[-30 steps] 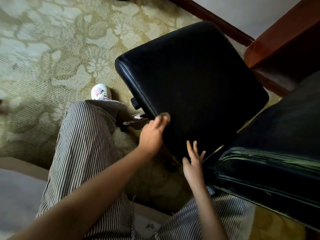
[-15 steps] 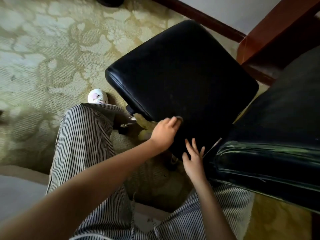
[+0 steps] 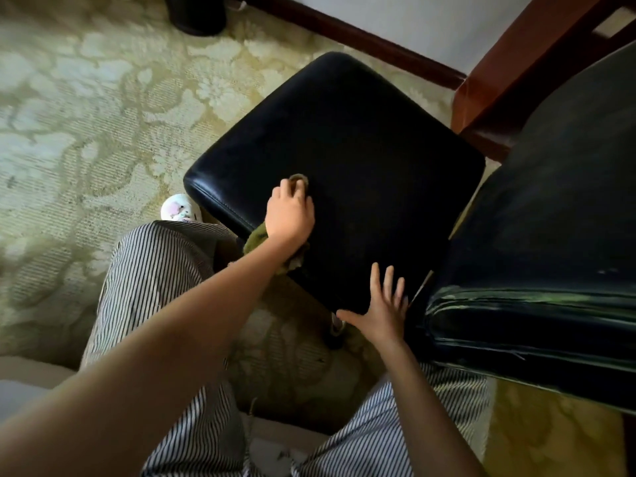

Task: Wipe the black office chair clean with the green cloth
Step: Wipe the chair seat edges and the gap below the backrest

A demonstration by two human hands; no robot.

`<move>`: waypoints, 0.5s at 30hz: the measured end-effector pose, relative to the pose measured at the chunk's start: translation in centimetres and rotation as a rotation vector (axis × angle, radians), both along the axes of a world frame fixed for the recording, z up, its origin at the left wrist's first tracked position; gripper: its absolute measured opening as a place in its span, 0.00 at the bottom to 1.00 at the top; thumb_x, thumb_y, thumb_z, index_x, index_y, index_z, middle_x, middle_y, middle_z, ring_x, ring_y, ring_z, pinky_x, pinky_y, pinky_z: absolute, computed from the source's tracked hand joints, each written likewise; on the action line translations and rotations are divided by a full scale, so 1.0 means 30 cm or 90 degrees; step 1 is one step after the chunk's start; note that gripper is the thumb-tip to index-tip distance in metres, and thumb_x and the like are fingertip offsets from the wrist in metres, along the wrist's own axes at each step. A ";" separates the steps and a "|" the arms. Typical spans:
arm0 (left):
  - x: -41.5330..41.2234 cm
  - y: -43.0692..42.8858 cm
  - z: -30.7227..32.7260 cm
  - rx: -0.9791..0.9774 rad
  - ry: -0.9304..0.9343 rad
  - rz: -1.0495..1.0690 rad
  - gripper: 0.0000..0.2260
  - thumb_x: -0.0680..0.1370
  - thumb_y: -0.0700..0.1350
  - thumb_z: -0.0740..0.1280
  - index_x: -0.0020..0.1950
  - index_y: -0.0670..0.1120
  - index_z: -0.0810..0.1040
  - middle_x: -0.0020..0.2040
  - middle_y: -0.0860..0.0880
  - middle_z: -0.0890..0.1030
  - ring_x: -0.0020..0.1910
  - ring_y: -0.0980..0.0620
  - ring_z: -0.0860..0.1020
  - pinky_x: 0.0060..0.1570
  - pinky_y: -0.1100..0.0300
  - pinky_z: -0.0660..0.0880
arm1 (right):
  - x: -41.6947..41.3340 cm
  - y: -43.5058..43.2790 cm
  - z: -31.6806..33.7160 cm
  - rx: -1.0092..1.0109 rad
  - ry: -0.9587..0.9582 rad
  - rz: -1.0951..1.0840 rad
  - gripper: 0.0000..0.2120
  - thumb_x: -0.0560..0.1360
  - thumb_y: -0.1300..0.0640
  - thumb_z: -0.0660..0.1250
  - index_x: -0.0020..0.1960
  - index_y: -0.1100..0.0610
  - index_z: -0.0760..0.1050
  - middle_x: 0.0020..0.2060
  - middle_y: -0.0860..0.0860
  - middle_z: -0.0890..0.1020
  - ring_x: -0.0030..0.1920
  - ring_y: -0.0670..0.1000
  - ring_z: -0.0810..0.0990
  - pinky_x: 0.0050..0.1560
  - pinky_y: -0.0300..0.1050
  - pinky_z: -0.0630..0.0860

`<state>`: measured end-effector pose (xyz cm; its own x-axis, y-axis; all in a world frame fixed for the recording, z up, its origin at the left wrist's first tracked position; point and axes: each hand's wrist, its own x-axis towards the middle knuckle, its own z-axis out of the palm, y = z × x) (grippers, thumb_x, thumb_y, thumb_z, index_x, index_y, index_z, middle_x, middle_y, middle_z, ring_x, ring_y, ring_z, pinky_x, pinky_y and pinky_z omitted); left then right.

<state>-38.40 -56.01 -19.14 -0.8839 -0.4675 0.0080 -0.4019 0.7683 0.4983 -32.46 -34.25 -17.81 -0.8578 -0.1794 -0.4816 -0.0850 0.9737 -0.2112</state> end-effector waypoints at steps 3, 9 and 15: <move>-0.026 0.093 0.001 -0.009 -0.015 -0.072 0.16 0.79 0.41 0.56 0.67 0.39 0.68 0.61 0.41 0.70 0.56 0.41 0.71 0.55 0.52 0.68 | 0.000 0.029 -0.014 -0.023 0.022 0.018 0.53 0.68 0.41 0.71 0.76 0.50 0.36 0.76 0.52 0.39 0.75 0.57 0.38 0.73 0.57 0.44; 0.031 0.305 -0.003 0.004 0.018 -0.356 0.19 0.78 0.39 0.59 0.69 0.42 0.68 0.61 0.42 0.72 0.55 0.42 0.73 0.54 0.53 0.69 | -0.005 0.036 -0.033 -0.108 0.055 -0.047 0.57 0.65 0.48 0.77 0.77 0.54 0.40 0.77 0.51 0.45 0.76 0.56 0.41 0.73 0.56 0.44; 0.162 0.389 -0.035 -0.017 0.079 -0.536 0.22 0.67 0.38 0.72 0.61 0.41 0.77 0.52 0.43 0.79 0.40 0.45 0.78 0.40 0.56 0.77 | -0.009 0.071 -0.032 -0.167 0.080 -0.060 0.61 0.61 0.51 0.79 0.75 0.53 0.36 0.76 0.58 0.53 0.76 0.57 0.47 0.73 0.54 0.46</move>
